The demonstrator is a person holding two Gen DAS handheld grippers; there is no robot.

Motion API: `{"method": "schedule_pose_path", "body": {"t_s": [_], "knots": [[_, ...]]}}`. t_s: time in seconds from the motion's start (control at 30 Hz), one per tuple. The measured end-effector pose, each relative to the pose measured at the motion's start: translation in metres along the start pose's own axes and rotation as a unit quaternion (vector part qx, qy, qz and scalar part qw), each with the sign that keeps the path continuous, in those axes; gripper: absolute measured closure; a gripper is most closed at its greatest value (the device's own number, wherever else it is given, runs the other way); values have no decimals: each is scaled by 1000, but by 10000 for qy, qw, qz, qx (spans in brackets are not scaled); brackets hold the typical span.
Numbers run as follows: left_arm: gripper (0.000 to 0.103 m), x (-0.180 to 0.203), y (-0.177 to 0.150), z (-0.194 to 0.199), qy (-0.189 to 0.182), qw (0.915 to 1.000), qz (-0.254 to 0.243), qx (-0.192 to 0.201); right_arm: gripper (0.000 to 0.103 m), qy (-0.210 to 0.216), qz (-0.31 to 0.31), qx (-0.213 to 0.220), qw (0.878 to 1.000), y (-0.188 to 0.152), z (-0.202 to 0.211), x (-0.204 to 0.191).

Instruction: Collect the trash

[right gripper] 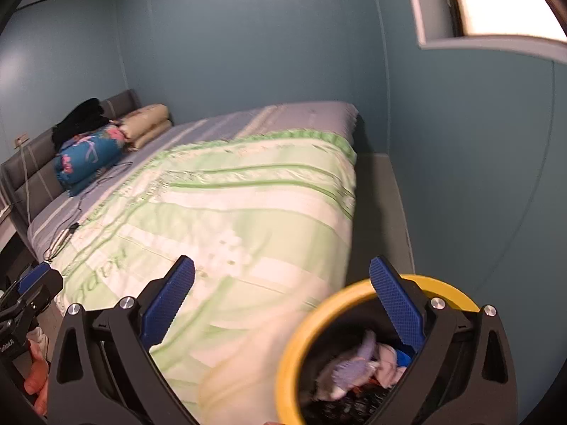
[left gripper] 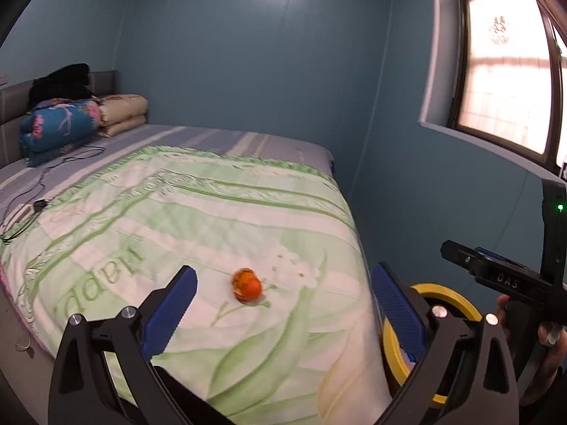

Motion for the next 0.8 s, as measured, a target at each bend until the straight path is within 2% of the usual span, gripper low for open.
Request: {"method": "schedule_pose_path", "body": {"t_s": [0.17,0.3,0.47,0.6,0.8], "knots": [[8,-25,5,34,593,9976,28,348,8,-76,229,353,9991,5,17,-35],[8,-37,5,60,871,9949,138,497,8,-223,465,737,9959,4,35,-58],[8,-41,4,88,1302,9890,117,695,8,-120,563,1037,9929,-1,54,-80],[8,-45,4,106,1470,9854,258,818,8,-180,605,1230,9904,-7,62,-89],[8,-46,2,127,1635,9809,343,995,8,-224,687,1253,9895,-19,64,-95]]}}
Point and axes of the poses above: each gripper's, at about its wrist camera, not at the fingertips, and z roughly against the way its jaws point, x to its right, y to its top, the point moved 5 cm from there along -z, roughly the way its jaws point, and after that the axes turned 4 degrees about -z, right-handed, at the moved point
